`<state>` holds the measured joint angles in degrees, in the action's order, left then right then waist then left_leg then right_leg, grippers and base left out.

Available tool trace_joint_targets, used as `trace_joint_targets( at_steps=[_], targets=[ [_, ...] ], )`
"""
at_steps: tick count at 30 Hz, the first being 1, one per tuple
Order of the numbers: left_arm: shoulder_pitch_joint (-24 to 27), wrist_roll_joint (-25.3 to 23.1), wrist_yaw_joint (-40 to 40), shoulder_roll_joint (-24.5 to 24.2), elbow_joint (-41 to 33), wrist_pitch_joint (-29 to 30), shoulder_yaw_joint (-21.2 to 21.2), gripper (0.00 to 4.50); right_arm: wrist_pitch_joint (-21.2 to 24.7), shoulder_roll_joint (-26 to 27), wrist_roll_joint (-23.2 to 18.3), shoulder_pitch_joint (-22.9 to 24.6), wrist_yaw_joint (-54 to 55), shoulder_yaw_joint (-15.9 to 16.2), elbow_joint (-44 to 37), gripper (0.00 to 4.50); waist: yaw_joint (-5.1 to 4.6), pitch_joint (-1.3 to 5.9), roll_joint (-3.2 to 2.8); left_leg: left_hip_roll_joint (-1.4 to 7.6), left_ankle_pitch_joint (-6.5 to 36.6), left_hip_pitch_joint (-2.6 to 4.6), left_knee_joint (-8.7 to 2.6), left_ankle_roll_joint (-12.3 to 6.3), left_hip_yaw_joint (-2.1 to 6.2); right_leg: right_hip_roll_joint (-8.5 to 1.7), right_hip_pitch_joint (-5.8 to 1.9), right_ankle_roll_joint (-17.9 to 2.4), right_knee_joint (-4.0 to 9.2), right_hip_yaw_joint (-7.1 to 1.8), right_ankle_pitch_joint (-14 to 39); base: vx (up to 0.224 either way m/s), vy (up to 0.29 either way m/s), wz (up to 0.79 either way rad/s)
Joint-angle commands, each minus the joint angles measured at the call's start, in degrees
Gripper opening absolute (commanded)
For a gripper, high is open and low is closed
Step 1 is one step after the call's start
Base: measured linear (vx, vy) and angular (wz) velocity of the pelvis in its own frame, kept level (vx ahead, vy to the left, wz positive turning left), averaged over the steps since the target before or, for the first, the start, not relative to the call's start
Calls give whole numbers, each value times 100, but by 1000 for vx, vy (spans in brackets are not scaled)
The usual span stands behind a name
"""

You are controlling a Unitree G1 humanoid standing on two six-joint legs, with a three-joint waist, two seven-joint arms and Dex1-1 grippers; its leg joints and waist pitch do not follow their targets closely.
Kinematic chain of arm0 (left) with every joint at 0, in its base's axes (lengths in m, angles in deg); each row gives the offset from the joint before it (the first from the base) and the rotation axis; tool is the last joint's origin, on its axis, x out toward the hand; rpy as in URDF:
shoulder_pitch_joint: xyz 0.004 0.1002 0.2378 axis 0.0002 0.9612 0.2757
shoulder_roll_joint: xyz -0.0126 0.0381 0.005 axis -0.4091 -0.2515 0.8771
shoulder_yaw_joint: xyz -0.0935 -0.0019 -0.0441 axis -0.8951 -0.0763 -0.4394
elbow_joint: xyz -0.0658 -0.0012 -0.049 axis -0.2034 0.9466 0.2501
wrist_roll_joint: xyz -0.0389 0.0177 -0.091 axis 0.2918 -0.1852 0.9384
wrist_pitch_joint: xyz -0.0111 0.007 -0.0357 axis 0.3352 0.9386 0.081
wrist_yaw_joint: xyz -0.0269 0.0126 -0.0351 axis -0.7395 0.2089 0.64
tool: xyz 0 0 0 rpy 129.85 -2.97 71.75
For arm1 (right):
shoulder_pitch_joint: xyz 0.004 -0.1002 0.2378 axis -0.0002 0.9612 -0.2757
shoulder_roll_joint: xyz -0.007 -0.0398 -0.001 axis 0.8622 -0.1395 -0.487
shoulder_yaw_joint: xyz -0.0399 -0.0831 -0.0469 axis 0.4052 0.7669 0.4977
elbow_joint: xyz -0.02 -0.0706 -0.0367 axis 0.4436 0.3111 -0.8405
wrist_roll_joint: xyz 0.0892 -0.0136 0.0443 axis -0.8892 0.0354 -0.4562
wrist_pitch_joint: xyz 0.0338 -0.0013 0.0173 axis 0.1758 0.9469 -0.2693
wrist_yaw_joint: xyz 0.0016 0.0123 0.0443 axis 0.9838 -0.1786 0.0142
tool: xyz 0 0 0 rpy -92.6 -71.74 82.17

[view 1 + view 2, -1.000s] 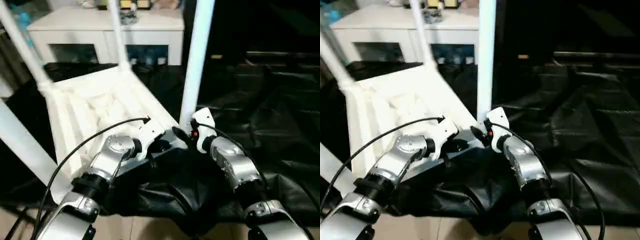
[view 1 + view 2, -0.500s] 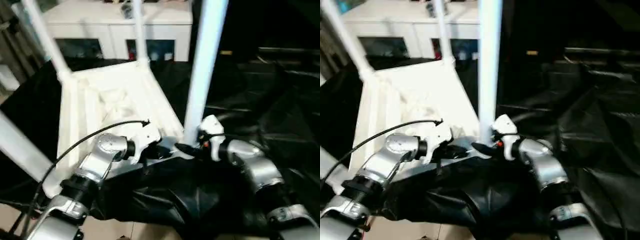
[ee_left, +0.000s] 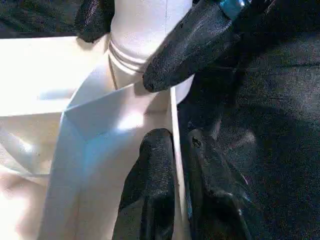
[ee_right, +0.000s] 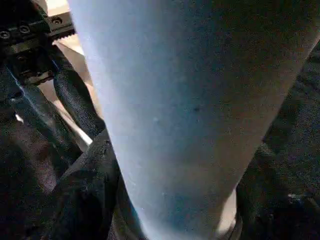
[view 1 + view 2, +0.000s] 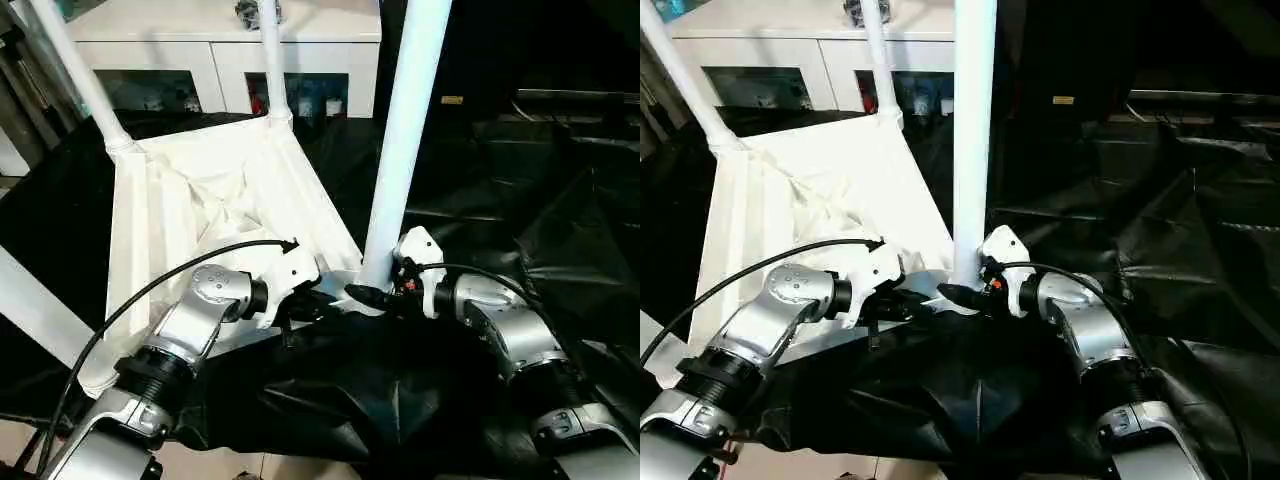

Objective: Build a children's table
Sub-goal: Rotate leg to tighten

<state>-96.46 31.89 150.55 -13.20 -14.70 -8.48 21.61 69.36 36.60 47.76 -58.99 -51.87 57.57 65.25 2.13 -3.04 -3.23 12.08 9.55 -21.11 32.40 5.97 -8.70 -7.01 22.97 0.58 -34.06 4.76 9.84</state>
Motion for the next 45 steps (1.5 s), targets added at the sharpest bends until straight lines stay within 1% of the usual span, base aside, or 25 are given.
trace_joint_targets(
  at_steps=[1, 2, 4, 7, 8, 9, 12, 13, 16, 18, 20, 21, 23, 24, 27, 29, 30, 32, 35, 36, 37, 40, 43, 44, 45],
  targets=[
    [68, 36, 169, -115, 90, 271, 43, 45, 39, 8, -18, 65, -141, 115, -74, 316, 43, 406, 71, 1, 1264, -33, -327, -464, -118, -53, -337, -1443, 354, -161, 1085, 0, 0, 0],
    [76, 70, 208, -118, 80, 327, 37, 23, 38, 4, -17, 67, -145, 115, -76, 316, 44, 411, 73, -3, 1223, -37, -320, -490, -116, -50, -345, -1466, 346, -158, 1011, 0, 0, 0],
    [117, 104, 338, -160, 28, 425, 78, 16, 7, -8, -14, 74, -157, 116, -93, 316, 42, 414, 66, -4, 1166, -33, -312, -512, -121, -46, -345, -1510, 338, -161, 902, 0, 0, 0],
    [155, 128, 398, -174, -13, 457, 99, 4, -45, -29, -6, 82, -166, 115, -117, 316, 61, 408, 59, 1, 1240, -13, -313, -520, -128, -40, -332, -1525, 349, -161, 985, 0, 0, 0],
    [162, 132, 393, -171, -25, 449, 101, 4, -96, -45, 3, 81, -182, 119, -123, 316, 65, 403, 58, 8, 1309, -9, -321, -493, -125, -42, -328, -1506, 356, -162, 1073, 0, 0, 0],
    [176, 167, 400, -156, -26, 406, 78, 0, -38, -63, -56, 70, -278, 103, -122, 344, 68, 398, 61, 8, 1351, -8, -323, -479, -126, -41, -326, -1493, 361, -164, 1126, 0, 0, 0],
    [215, 260, 475, -145, -48, 332, 57, 0, 146, -99, -217, 40, -473, 35, -125, 351, 94, 399, 69, 11, 1404, 10, -328, -473, -130, -33, -316, -1458, 367, -185, 1224, 0, 0, 0],
    [232, 282, 508, -153, -70, 308, 65, 0, 174, -110, -240, 37, -510, 22, -138, 354, 108, 408, 72, 13, 1346, 11, -320, -476, -133, -26, -312, -1470, 352, -203, 1151, 0, 0, 0],
    [295, 414, 596, -133, -156, 243, 27, 0, 162, -204, -255, 54, -711, 70, -243, 394, 126, 411, 76, 9, 1255, -5, -315, -488, -135, -21, -323, -1474, 336, -211, 1031, 0, 0, 0],
    [385, 565, 749, -135, -306, 222, 20, 0, 82, -355, -240, 109, -995, 186, -400, 394, 147, 420, 91, 8, 1126, -7, -296, -533, -144, -23, -331, -1488, 324, -217, 894, 0, 0, 0],
    [453, 616, 868, -165, -391, 224, 50, 0, 179, -439, -330, 127, -1260, 227, -485, 394, 156, 429, 93, 1, 1011, -16, -278, -601, -149, -21, -336, -1512, 306, -216, 787, 0, 0, 0],
    [464, 617, 885, -171, -404, 227, 56, 0, 205, -452, -349, 130, -1305, 233, -499, 394, 154, 426, 106, 1, 1012, -19, -279, -624, -152, -17, -337, -1514, 308, -213, 789, 0, 0, 0],
    [505, 619, 962, -205, -446, 220, 85, 0, 261, -490, -395, 134, -1443, 260, -521, 394, 162, 422, 105, 7, 1039, -11, -278, -654, -156, -20, -325, -1515, 319, -213, 913, 0, 0, 0],
    [510, 617, 966, -210, -451, 222, 87, 0, 260, -492, -394, 135, -1448, 262, -520, 367, 161, 415, 100, 8, 1073, -14, -283, -631, -154, -22, -319, -1496, 325, -214, 1015, 0, 0, 0],
    [559, 590, 1008, -264, -503, 241, 101, 0, 235, -458, -400, 118, -1439, 237, -472, 360, 160, 415, 106, 11, 1169, -6, -290, -573, -151, -24, -312, -1446, 335, -217, 1185, 0, 0, 0],
    [575, 588, 1006, -269, -515, 236, 94, 0, 224, -443, -406, 116, -1425, 234, -468, 325, 158, 413, 101, 10, 1189, -5, -295, -535, -148, -23, -308, -1419, 341, -220, 1232, 0, 0, 0],
    [584, 586, 1007, -274, -530, 245, 95, 0, 248, -424, -440, 119, -1455, 229, -467, 317, 156, 418, 111, 7, 1165, -5, -291, -537, -149, -20, -310, -1417, 337, -222, 1191, 0, 0, 0],
    [604, 583, 1018, -287, -563, 268, 95, 0, 309, -402, -472, 127, -1486, 237, -478, 308, 160, 424, 105, 5, 1112, -9, -285, -550, -148, -20, -313, -1425, 325, -222, 1121, 0, 0, 0],
    [612, 564, 1008, -285, -565, 271, 90, 0, 345, -396, -478, 143, -1499, 258, -495, 274, 160, 424, 107, 0, 1078, -12, -280, -572, -151, -15, -315, -1441, 322, -217, 1072, 0, 0, 0],
    [617, 562, 1003, -289, -571, 273, 90, 0, 367, -393, -483, 156, -1511, 265, -509, 274, 160, 421, 112, -1, 1085, -16, -281, -568, -151, -17, -316, -1432, 324, -218, 1098, 0, 0, 0],
    [622, 556, 976, -289, -571, 268, 86, 0, 388, -392, -487, 183, -1521, 274, -539, 270, 165, 422, 100, 0, 1091, -10, -283, -554, -148, -21, -315, -1415, 326, -219, 1143, 0, 0, 0],
    [604, 475, 799, -268, -505, 231, 58, 0, 378, -376, -470, 262, -1446, 285, -593, 243, 159, 426, 100, -1, 1084, -12, -284, -535, -146, -14, -316, -1401, 327, -221, 1103, 0, 0, 0],
    [559, 379, 516, -201, -402, 224, 5, 0, 316, -296, -375, 303, -1165, 250, -555, 238, 156, 424, 87, -5, 1129, -8, -282, -521, -149, -14, -308, -1391, 338, -223, 1153, 0, 0, 0],
    [498, 291, 174, -105, -300, 278, -70, 0, 276, -115, -235, 271, -622, 169, -393, 238, 140, 401, 87, -10, 1273, -9, -302, -464, -148, -17, -299, -1316, 363, -223, 1410, 0, 0, 0],
    [472, 290, 71, -47, -278, 304, -102, 0, 281, -40, -197, 245, -408, 127, -304, 236, 130, 398, 90, -13, 1321, -2, -308, -428, -146, -15, -294, -1276, 377, -223, 1524, 0, 0, 0]
  ],
)
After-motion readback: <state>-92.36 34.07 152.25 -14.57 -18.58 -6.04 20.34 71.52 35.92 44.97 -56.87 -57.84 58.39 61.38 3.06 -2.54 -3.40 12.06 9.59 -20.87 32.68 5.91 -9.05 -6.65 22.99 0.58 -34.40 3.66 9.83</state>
